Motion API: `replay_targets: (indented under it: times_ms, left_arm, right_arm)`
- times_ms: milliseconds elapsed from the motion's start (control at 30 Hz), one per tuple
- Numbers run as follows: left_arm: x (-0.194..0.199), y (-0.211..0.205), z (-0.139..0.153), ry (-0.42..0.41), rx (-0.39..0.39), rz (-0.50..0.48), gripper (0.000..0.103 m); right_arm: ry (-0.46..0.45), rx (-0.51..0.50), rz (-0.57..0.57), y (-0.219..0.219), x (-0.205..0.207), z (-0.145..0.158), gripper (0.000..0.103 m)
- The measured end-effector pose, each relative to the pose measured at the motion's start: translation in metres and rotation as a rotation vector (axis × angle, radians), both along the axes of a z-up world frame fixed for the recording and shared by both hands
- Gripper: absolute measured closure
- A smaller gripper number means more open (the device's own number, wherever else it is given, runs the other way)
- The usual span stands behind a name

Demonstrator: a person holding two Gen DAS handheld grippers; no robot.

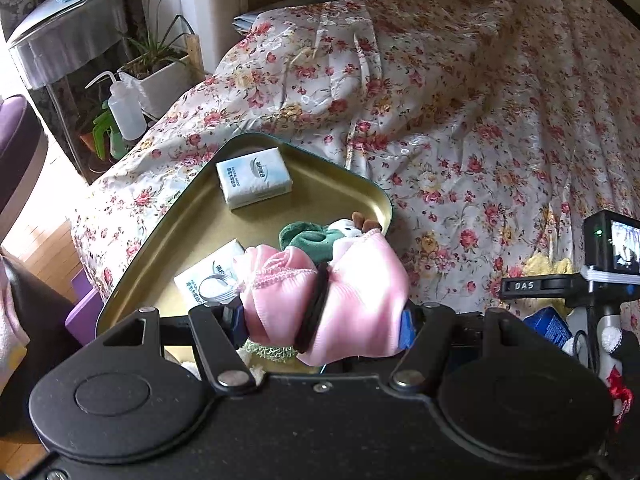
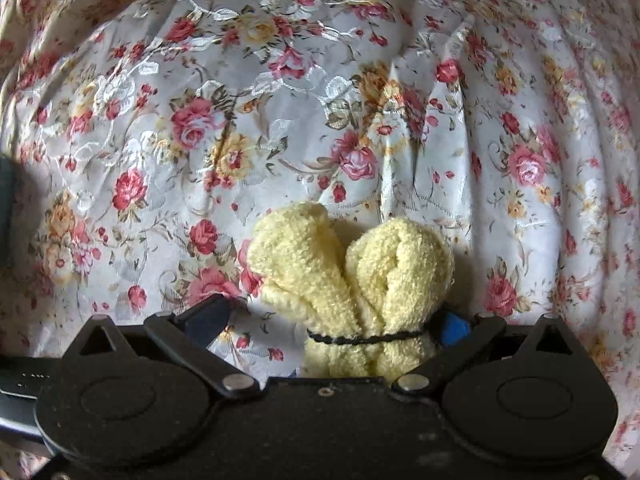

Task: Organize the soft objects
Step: 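Carry the pink sock bundle over the gold tray with the left gripper while the right holds the yellow bundle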

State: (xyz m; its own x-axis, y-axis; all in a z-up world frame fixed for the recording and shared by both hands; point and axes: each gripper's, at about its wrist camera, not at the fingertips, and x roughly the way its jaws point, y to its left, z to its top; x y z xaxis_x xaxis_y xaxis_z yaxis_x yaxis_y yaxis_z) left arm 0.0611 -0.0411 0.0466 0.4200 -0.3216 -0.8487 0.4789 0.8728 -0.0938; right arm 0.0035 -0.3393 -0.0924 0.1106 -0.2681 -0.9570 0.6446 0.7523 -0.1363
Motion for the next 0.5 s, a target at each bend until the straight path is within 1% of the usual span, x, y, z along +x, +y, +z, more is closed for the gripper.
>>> replay_targets:
  times_ms: [67, 133, 267, 400, 500]
  left_arm:
    - [-0.001, 0.000, 0.000, -0.001, 0.000, -0.002, 0.041]
    - [-0.002, -0.001, -0.001, 0.001, 0.003, -0.006, 0.041]
    - [-0.004, -0.004, -0.002, 0.002, 0.008, -0.010, 0.040]
    - [-0.003, -0.004, -0.004, -0.001, 0.020, -0.006, 0.040]
    - [0.000, -0.002, -0.006, 0.005, 0.025, 0.008, 0.040]
  right_arm:
    - [0.007, -0.005, 0.007, 0.001, -0.002, 0.002, 0.000]
    - [0.011, -0.034, 0.017, 0.006, -0.001, 0.001, 0.000]
    - [-0.038, -0.058, 0.026, 0.010, -0.001, 0.001, 0.000]
    - [-0.094, -0.103, 0.040, 0.016, -0.020, 0.005, 0.000]
    - [-0.108, -0.116, 0.050, 0.023, -0.026, 0.005, 0.000]
